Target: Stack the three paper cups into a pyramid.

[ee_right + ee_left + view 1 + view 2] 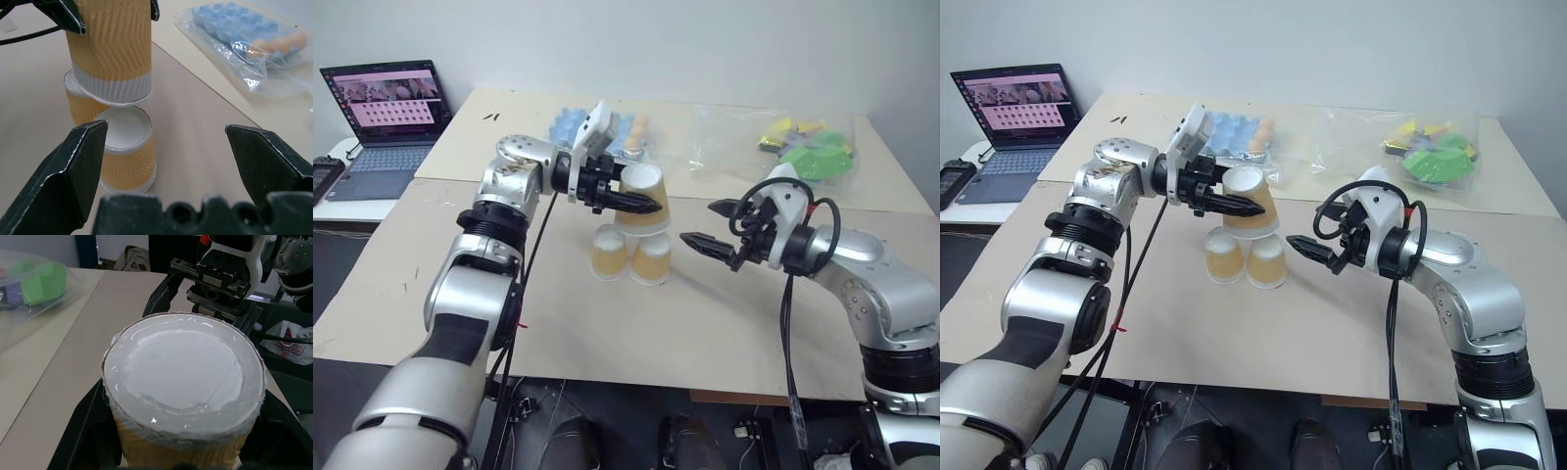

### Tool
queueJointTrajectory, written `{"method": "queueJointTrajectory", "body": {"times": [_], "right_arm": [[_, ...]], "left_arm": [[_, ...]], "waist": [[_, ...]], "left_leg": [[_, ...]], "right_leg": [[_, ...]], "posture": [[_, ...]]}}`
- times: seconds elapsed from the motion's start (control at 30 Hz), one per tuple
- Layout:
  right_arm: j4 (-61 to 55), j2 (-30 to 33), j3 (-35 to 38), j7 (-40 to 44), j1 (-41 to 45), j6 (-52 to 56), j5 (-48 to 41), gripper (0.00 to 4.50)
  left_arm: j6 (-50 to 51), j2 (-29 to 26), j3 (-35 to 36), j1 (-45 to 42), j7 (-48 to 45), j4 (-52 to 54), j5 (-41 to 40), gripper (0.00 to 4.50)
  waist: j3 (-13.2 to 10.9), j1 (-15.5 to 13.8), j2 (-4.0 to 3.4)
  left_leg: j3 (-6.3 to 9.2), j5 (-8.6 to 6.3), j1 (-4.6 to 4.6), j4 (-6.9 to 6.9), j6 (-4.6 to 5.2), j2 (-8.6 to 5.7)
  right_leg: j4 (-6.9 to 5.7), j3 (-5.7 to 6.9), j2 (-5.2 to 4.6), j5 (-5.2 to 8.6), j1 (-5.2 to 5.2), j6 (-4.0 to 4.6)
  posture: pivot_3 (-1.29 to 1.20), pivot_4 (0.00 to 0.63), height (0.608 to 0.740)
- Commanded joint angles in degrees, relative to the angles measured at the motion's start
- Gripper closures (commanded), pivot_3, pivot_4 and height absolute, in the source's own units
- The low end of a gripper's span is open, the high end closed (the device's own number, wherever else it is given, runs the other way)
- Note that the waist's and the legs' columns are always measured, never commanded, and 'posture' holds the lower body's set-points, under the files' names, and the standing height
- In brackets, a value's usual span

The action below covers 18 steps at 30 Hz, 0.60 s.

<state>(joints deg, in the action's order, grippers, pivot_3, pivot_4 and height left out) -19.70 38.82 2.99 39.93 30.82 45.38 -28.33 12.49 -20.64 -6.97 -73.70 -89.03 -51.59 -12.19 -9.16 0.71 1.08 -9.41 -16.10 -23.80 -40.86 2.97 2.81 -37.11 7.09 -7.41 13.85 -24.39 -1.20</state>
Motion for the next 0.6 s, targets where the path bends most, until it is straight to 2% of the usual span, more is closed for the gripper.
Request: {"method": "queueJointTrajectory", "body": {"times": [0.03, 0.2, 0.23, 0.27, 0.33, 0.37, 0.6], "right_arm": [[-1.84, 0.73, 1.65, 0.21, 0.23, -1.64, -0.21, 0.00], [-1.77, 0.69, 1.86, 0.33, 0.40, -1.66, -0.36, 0.00], [-1.72, 0.68, 1.89, 0.33, 0.37, -1.69, -0.36, 0.00], [-1.68, 0.67, 1.86, 0.33, 0.35, -1.72, -0.32, 0.00], [-1.70, 0.59, 1.87, 0.37, 0.32, -1.71, -0.42, 0.00], [-1.68, 0.55, 1.85, 0.39, 0.30, -1.72, -0.44, 0.00], [-0.91, 0.27, 1.56, 0.87, 0.32, -2.31, -0.23, 0.00]], "left_arm": [[-1.67, 0.13, -0.55, 1.10, -0.36, 1.93, 1.07, 2.02], [-2.73, 0.52, -0.68, 2.59, 0.40, 2.13, 2.03, 2.02], [-2.79, 0.65, -0.59, 2.72, 0.58, 2.25, 2.00, 1.21], [-2.82, 0.75, -0.52, 2.81, 0.69, 2.36, 1.95, 0.98], [-2.96, 0.91, -0.27, 2.76, 1.16, 2.57, 1.86, 0.22], [-2.89, 1.00, -0.07, 2.56, 1.55, 2.63, 1.77, 0.07], [0.19, 0.69, 1.89, 0.00, 1.95, 4.65, -0.52, 0.07]], "waist": [[0.00, -0.01, 0.00], [0.00, -0.07, 0.00], [0.00, -0.06, 0.00], [0.00, -0.06, 0.00], [0.00, -0.05, 0.00], [0.00, -0.02, 0.00], [0.00, -0.05, 0.00]], "left_leg": [[0.01, 0.00, 0.00, 0.00, 0.00, 0.00], [0.02, 0.00, -0.01, -0.02, 0.00, 0.00], [0.02, 0.00, 0.01, -0.03, 0.00, 0.00], [0.03, 0.00, 0.01, -0.03, 0.01, 0.00], [0.04, 0.00, 0.01, -0.04, 0.01, 0.00], [0.05, 0.00, 0.01, -0.04, 0.01, 0.00], [0.09, 0.00, 0.01, -0.03, 0.01, 0.00]], "right_leg": [[0.00, 0.00, 0.00, 0.00, 0.00, 0.00], [-0.01, 0.01, 0.00, 0.00, 0.00, 0.00], [0.00, 0.00, 0.00, 0.00, 0.03, 0.00], [0.00, 0.00, 0.00, 0.00, 0.02, 0.00], [-0.01, 0.00, 0.00, 0.00, 0.02, 0.00], [-0.01, 0.00, 0.00, 0.00, 0.02, 0.00], [-0.01, 0.00, 0.00, 0.00, 0.02, 0.00]], "posture": [[0.00, 0.150, 0.733], [0.00, 0.150, 0.733], [0.00, 0.150, 0.733], [0.00, 0.150, 0.733], [0.00, 0.150, 0.733], [0.00, 0.150, 0.733], [0.00, 0.150, 0.733]]}}
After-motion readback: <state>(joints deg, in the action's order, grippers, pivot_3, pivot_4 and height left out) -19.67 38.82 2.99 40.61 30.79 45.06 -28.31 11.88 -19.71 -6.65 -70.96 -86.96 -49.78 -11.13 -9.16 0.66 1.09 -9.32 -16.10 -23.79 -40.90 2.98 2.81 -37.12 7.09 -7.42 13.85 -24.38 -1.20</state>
